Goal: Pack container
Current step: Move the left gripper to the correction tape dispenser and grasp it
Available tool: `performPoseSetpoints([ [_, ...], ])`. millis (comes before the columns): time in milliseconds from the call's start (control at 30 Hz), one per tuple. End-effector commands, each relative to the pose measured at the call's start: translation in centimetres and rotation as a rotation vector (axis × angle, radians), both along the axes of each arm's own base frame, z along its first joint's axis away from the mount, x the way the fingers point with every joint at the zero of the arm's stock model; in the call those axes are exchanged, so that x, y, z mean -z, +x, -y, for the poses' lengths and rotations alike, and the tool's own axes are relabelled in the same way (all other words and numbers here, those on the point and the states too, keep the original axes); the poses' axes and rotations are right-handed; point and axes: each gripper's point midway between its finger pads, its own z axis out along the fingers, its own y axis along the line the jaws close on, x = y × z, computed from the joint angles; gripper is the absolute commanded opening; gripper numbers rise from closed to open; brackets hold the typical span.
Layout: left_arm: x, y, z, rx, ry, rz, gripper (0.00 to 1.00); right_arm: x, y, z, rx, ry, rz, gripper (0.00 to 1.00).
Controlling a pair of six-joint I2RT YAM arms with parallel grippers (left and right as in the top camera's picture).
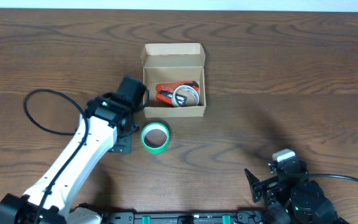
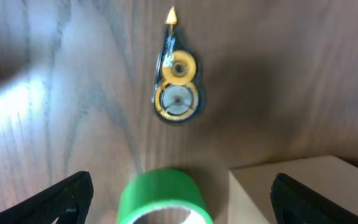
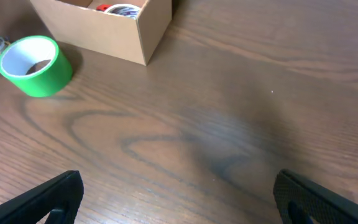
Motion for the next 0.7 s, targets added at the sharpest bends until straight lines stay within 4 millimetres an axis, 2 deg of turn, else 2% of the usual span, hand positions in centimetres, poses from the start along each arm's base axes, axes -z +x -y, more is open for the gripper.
performPoseSetpoints([
  [0, 2.3, -1.4, -0.3, -0.049, -0.066, -0.052, 0.91, -0.1, 0.0, 0.1, 0.008, 0.009, 0.007, 0.99],
  [133, 4.6, -2.0, -1.2, -0.102, -0.145, -0.088, 0.87, -0.1, 0.0, 0.1, 0.008, 0.009, 0.007, 0.99],
  [300, 5.4, -1.1, -2.3, -0.084, -0.15, -0.072, 0.87, -0.1, 0.0, 0.1, 0.008, 0.009, 0.007, 0.99],
  [667, 8.1, -0.1, -1.1, -0.039, -0.199, -0.119, 0.85, -0.1, 0.0, 0.1, 0.008, 0.009, 0.007, 0.99],
])
